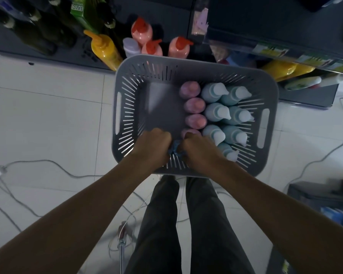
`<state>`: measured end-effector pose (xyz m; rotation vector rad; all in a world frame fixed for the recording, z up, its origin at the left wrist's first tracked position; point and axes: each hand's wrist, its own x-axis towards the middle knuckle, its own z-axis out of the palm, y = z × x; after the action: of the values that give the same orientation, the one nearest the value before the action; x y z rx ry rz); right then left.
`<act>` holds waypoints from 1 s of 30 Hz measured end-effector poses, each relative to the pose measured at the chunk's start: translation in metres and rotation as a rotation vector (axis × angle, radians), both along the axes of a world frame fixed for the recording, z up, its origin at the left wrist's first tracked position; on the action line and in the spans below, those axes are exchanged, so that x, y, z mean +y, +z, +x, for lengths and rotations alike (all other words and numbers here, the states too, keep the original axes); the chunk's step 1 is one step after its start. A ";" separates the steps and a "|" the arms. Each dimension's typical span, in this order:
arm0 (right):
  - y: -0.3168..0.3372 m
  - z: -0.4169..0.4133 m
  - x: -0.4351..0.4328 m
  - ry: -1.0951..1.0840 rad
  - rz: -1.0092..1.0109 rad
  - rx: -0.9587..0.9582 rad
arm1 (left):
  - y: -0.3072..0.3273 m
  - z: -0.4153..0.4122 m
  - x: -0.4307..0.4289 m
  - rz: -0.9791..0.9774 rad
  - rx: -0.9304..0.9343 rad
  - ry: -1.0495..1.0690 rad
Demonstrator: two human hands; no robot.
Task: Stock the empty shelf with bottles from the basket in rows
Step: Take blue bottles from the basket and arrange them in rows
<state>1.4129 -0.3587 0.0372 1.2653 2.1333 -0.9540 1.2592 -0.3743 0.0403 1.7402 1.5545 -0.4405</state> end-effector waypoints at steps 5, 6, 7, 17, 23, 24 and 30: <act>-0.001 -0.001 0.000 -0.032 -0.021 -0.003 | -0.003 0.002 0.002 -0.019 -0.027 0.014; -0.001 0.000 -0.001 -0.021 -0.021 -0.006 | -0.004 0.002 0.002 -0.016 -0.026 0.019; -0.001 0.001 -0.001 -0.022 -0.020 -0.004 | -0.004 0.003 0.001 -0.008 -0.019 0.022; 0.007 -0.001 -0.008 -0.025 0.145 0.020 | 0.016 0.002 0.001 0.056 0.137 -0.007; 0.044 -0.003 -0.002 0.020 0.322 -0.002 | 0.055 -0.001 0.005 0.140 0.203 -0.043; 0.052 -0.003 0.000 0.032 0.341 0.001 | 0.064 -0.001 0.006 0.158 0.214 -0.049; 0.109 0.002 0.016 0.055 0.439 -0.008 | 0.122 -0.001 0.020 0.220 0.224 -0.102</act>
<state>1.4147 -0.3432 0.1466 1.3914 2.4419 -0.4669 1.2586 -0.3543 0.1626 2.0012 1.7299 -0.5475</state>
